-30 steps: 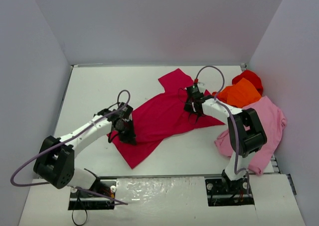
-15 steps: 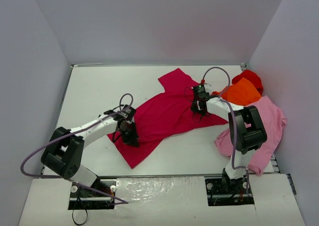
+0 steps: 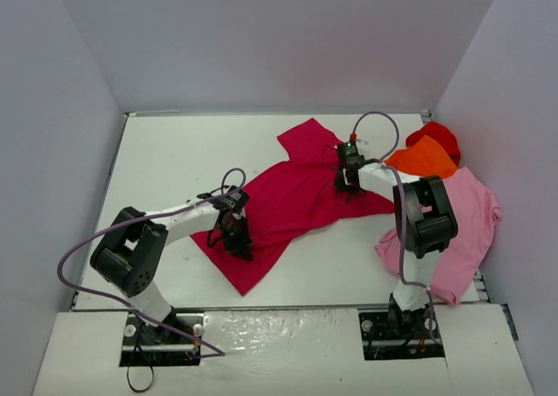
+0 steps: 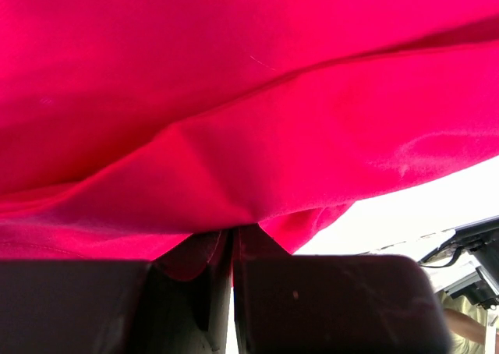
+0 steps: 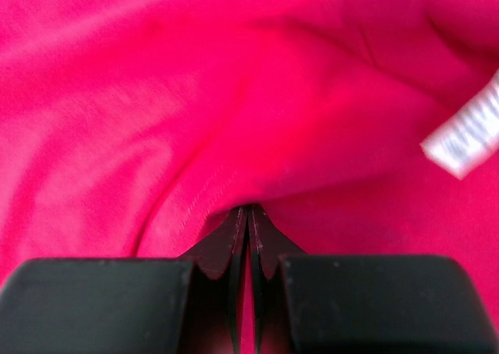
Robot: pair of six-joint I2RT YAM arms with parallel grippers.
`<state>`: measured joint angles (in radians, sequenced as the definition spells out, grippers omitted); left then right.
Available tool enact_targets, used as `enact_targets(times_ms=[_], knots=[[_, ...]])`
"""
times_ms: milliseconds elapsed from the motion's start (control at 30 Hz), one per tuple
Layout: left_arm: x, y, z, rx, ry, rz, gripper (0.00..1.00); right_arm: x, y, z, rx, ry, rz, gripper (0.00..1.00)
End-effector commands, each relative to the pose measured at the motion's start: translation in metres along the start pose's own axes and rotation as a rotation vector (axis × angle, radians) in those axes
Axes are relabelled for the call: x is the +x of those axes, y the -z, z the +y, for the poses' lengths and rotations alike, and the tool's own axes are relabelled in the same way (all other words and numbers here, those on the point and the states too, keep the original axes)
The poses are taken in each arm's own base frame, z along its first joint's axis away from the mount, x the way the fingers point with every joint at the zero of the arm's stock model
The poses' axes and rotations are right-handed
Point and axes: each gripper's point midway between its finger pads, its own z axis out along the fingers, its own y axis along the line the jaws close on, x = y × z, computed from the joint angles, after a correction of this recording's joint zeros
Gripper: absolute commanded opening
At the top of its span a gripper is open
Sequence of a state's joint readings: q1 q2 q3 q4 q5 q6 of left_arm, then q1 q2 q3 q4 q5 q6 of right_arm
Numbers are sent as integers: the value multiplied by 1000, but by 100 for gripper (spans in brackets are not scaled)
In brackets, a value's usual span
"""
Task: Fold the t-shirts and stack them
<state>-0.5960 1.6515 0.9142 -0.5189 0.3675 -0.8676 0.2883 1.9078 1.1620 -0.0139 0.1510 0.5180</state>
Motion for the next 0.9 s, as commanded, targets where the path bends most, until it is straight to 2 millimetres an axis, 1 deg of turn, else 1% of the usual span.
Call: enact_targets(times_ms=[0, 100, 167, 300, 367, 433, 500, 533, 567, 600, 633, 700, 733, 833, 867], knots=[[-5, -11, 0, -22, -16, -41, 0, -47, -10, 22, -38, 8, -106, 0], [-4, -9, 1, -27, -21, -44, 0, -62, -24, 24, -30, 25, -123, 0], [-3, -7, 2, -31, -25, -48, 0, -73, -28, 27, -36, 27, -138, 0], [1, -4, 10, -63, -36, -46, 0, -100, -41, 19, -45, 6, -160, 0], [1, -3, 13, -75, -42, -48, 0, -111, -46, 6, -37, -5, -167, 0], [4, -4, 18, -86, -42, -41, 0, -130, -47, -2, -46, -17, -190, 0], [6, -6, 21, -95, -47, -34, 0, -142, -51, -13, -43, -24, -198, 0], [7, -6, 22, -98, -48, -33, 0, -151, -52, -27, -28, -42, -209, 0], [7, -6, 23, -98, -48, -33, 0, -154, -52, -27, -30, -44, -215, 0], [8, -6, 24, -102, -48, -30, 0, -160, -54, -34, -22, -54, -224, 0], [10, -6, 26, -106, -48, -27, 0, -169, -56, -48, -3, -73, -237, 0], [12, -6, 29, -113, -48, -23, 0, -180, -60, -67, 16, -100, -248, 0], [13, -5, 30, -114, -47, -24, 0, -188, -61, -81, 23, -123, -262, 0], [15, -2, 31, -113, -50, -27, 0, -205, -66, -87, -22, -147, -305, 0], [15, -1, 31, -113, -52, -30, 0, -211, -66, -85, -43, -142, -316, 0]])
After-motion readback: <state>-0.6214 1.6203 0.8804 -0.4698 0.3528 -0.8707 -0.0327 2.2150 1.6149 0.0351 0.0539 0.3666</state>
